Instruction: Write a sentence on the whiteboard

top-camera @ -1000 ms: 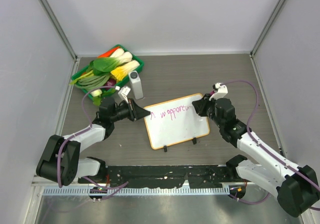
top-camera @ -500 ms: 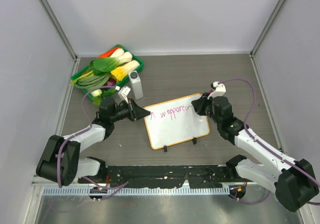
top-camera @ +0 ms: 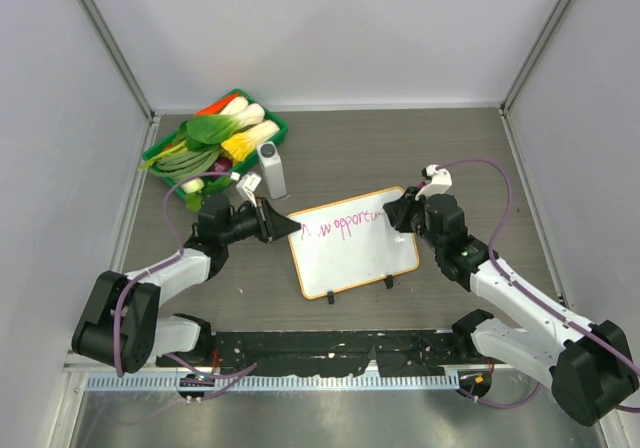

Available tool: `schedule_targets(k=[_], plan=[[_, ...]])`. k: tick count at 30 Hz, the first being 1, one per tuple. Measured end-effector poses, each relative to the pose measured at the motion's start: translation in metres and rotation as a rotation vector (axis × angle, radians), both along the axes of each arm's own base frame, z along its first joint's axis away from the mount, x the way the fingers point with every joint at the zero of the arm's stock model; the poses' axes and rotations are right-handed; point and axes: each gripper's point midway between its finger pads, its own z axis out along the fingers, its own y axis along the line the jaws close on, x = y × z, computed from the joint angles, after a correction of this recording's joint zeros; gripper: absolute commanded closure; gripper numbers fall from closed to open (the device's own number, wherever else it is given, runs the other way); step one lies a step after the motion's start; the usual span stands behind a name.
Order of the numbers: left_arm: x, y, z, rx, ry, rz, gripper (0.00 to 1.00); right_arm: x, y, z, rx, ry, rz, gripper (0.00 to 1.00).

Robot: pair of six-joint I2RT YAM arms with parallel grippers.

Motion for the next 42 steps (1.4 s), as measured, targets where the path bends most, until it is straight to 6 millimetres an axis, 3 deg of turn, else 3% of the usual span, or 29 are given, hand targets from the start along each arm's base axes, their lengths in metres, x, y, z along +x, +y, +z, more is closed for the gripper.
schedule_targets(k=[16,42], plan=[[0.000,0.000,0.000,0.003,-0.007,-0.002,1.00,-0.003,0.001,-0.004,0.001,0.008,0.013,0.99],[0.000,0.000,0.000,0.003,-0.007,-0.002,1.00,0.009,-0.005,0.004,-0.017,-0.008,-0.047,0.99]])
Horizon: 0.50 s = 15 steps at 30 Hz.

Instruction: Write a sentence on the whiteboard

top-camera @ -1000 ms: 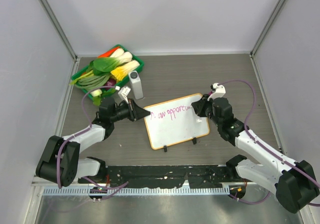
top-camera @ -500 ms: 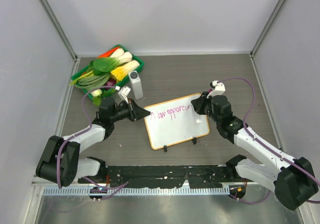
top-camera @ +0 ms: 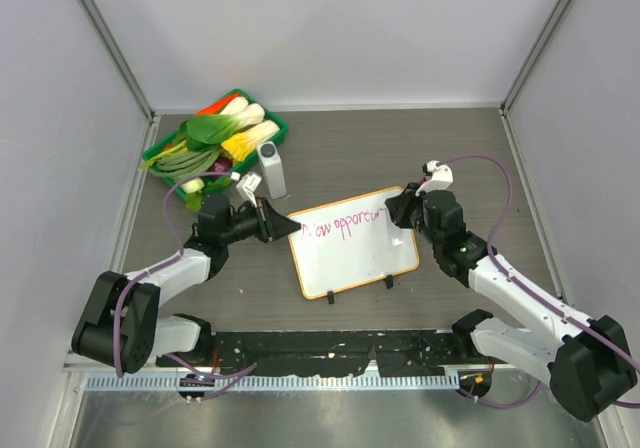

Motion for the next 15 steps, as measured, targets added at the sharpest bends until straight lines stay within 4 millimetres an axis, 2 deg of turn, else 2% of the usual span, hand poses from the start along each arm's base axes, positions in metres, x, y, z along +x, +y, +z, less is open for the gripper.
schedule_targets(k=[15], plan=[[0.000,0.000,0.000,0.000,0.000,0.000,1.00,-0.014,-0.002,-0.011,-0.010,0.033,0.026,0.99]])
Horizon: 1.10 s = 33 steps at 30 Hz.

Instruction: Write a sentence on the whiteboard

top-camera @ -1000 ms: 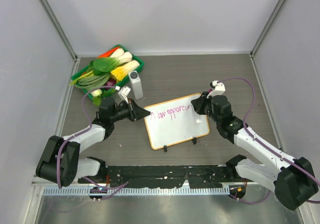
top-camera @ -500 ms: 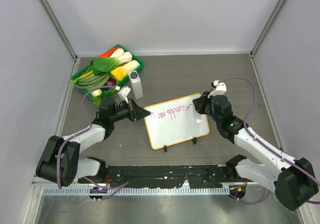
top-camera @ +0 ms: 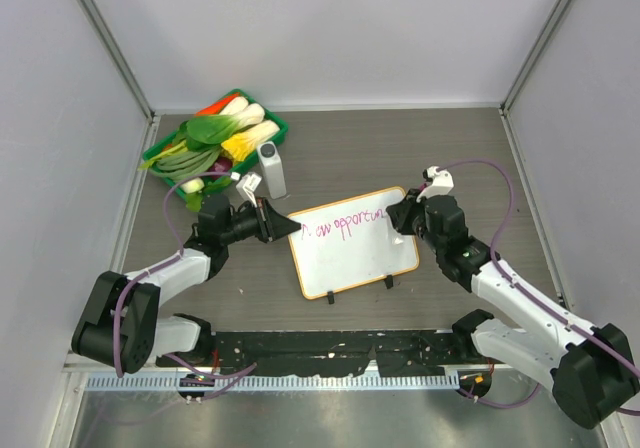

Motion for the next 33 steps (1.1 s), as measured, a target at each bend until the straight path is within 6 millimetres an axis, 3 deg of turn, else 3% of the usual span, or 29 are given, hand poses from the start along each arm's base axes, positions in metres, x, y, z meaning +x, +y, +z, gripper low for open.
schedule_targets(k=[12,33], plan=[[0.000,0.000,0.001,0.000,-0.005,-0.001,1.00,0.003,-0.001,0.014,0.014,-0.031,-0.016,0.99],[-0.001,0.000,0.001,0.002,-0.005,-0.002,1.00,0.010,-0.007,0.012,0.002,-0.040,-0.059,0.99]])
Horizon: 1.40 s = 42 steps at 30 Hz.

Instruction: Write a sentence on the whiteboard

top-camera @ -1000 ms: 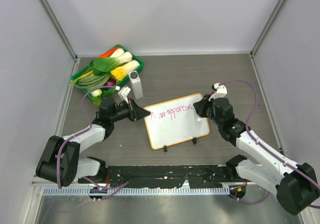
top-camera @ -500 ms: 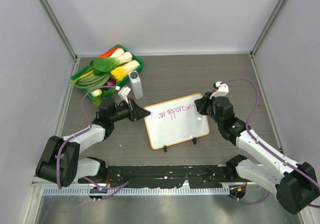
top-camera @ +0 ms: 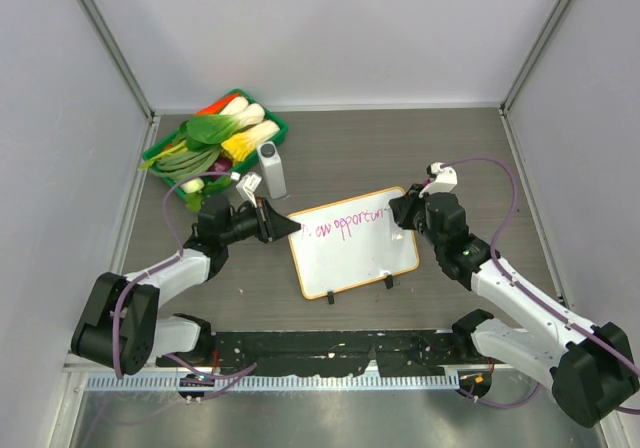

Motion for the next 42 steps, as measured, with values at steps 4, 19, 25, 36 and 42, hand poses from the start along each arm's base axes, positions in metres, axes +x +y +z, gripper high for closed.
schedule_targets(k=[4,19,25,36,42], plan=[[0.0000,0.0000,0.0000,0.000,0.000,0.000,1.00,-0.0004,-0.0002,0.0016,0.003,-0.004,0.000,0.99],[-0.0002,0.0000,0.0003,0.001,-0.002,-0.001,1.00,-0.0026,0.0008,0.0084,0.015,-0.021,0.011,0.99],[-0.0002,0.0000,0.0003,0.001,-0.002,-0.001,1.00,-0.0031,0.0018,0.0084,0.014,-0.021,0.018,0.99],[-0.0002,0.0000,0.0003,0.001,-0.002,-0.001,1.00,-0.0037,0.0030,0.0081,0.012,-0.020,0.028,0.99],[-0.0002,0.0000,0.0003,0.001,-0.002,-0.001,1.00,-0.0037,0.0028,0.0082,0.006,-0.023,0.030,0.99]])
